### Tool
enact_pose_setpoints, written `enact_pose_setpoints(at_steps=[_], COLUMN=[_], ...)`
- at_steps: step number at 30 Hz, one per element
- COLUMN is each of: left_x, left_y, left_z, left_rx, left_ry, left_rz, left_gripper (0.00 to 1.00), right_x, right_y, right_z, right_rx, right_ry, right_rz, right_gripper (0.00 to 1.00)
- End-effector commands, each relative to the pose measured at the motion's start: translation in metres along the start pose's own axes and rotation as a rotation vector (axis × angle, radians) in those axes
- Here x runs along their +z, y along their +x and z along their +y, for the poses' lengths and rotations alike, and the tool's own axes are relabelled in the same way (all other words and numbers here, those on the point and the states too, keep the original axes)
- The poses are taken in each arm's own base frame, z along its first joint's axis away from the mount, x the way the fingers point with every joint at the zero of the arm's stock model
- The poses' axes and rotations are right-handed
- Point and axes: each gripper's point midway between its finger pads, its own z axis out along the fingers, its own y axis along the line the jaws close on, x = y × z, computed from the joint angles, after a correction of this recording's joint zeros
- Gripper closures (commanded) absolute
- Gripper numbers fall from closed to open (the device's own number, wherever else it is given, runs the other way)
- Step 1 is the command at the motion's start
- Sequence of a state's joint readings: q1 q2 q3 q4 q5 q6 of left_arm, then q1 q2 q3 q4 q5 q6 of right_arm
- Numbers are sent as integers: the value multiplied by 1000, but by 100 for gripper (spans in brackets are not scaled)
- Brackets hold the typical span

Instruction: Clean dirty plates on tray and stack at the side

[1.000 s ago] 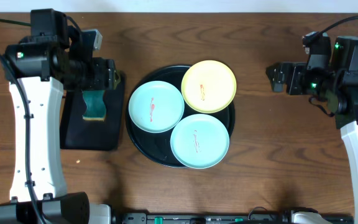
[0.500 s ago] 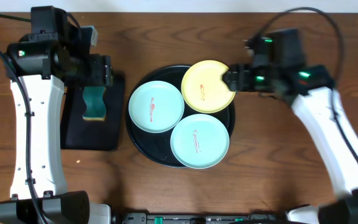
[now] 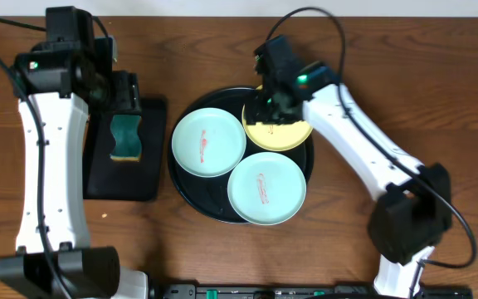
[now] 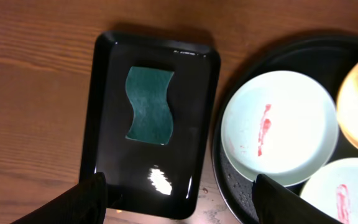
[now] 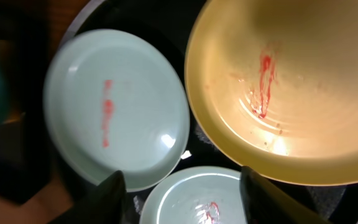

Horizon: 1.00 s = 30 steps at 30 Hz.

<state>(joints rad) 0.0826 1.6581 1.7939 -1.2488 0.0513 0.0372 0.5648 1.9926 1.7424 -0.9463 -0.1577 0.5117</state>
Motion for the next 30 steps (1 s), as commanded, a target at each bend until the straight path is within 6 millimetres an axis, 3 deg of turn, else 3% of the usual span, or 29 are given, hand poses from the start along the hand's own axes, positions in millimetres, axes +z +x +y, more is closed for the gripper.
enact_pose_setpoints(at_steps=[1, 6, 12, 21, 30], left_x=[17, 35, 36, 36, 37], left_y=[-3, -1, -1, -2, -5], left_z=[4, 10, 17, 17, 17], left_rx=[-14, -12, -14, -13, -13], left_ry=[-26, -58, -102, -101, -101], left_rz=[40, 87, 91, 90, 75], left_gripper=[25, 25, 25, 25, 25], right_x=[17, 48, 78, 103, 127], right_y=[5, 22, 38, 48, 50], right_z=[7, 14, 9, -1, -2], right_rx=[29, 8, -5, -17, -25], right_ry=[51, 71, 111, 151, 151], right_rz=[4, 60, 123, 161, 160], right_gripper=[53, 61, 63, 75, 78])
